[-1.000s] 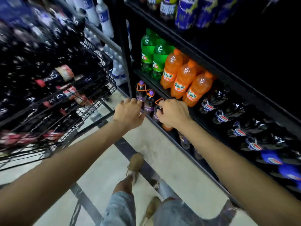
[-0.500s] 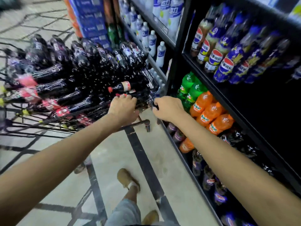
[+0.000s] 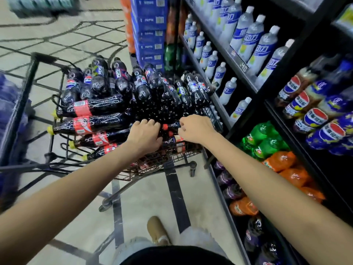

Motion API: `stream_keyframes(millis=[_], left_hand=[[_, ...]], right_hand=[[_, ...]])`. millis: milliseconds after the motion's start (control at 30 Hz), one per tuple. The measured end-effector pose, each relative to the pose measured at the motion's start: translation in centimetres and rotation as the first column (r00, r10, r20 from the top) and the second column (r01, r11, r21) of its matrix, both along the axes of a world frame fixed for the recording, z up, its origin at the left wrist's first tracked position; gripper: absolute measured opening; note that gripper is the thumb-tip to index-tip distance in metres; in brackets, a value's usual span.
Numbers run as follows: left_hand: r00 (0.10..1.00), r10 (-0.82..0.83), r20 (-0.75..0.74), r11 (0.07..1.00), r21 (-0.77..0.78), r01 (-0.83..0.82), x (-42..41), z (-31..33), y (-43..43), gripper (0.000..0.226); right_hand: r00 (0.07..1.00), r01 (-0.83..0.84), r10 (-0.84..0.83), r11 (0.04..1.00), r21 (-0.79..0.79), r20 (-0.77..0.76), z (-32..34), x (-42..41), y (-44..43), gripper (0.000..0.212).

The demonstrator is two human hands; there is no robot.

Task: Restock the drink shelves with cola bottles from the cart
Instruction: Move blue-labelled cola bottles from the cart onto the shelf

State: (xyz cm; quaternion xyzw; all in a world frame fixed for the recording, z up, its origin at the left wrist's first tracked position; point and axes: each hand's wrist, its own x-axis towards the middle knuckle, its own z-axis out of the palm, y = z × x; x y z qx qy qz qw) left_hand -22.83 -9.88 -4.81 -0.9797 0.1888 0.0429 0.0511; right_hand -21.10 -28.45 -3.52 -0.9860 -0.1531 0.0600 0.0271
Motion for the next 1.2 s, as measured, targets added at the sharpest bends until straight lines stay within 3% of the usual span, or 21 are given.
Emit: stream_keyframes(millis=[467,767,933,1100,1200], left_hand=[[0.999,0.037,-0.004,0.999,-0.011,-0.037,10.6,-0.3,-1.0,0.043],[0.986,0.166,-0.003,0.986,0.002,-0.166,20.7,0.7,-4.7,0.047],[0.948,0.316,-0.042,0.949,-0.006,-0.316,25.3,-0.4,-6.4,0.050],[0.879,0.474,-0.060,0.879,-0.023,-0.475,28.6,-2.0,-6.8,0.069],[0.797,0.585,-0.150,0.794,-0.090,-0.601,30.3,-2.8,-6.6,0.074]], right_hand=[[0.999,-0.043,0.043,0.999,-0.010,-0.024,-1.6,11.6,0.0,0.026],[0.997,-0.071,0.071,0.997,0.010,-0.039,-1.9,22.0,-3.4,0.018],[0.999,-0.023,0.023,1.000,0.002,-0.043,-3.5,26.4,-5.3,0.016],[0.988,0.119,-0.119,0.993,-0.009,-0.096,-6.3,29.8,-6.6,0.039],[0.955,0.237,-0.229,0.971,0.022,-0.191,-8.0,31.1,-7.1,0.059]])
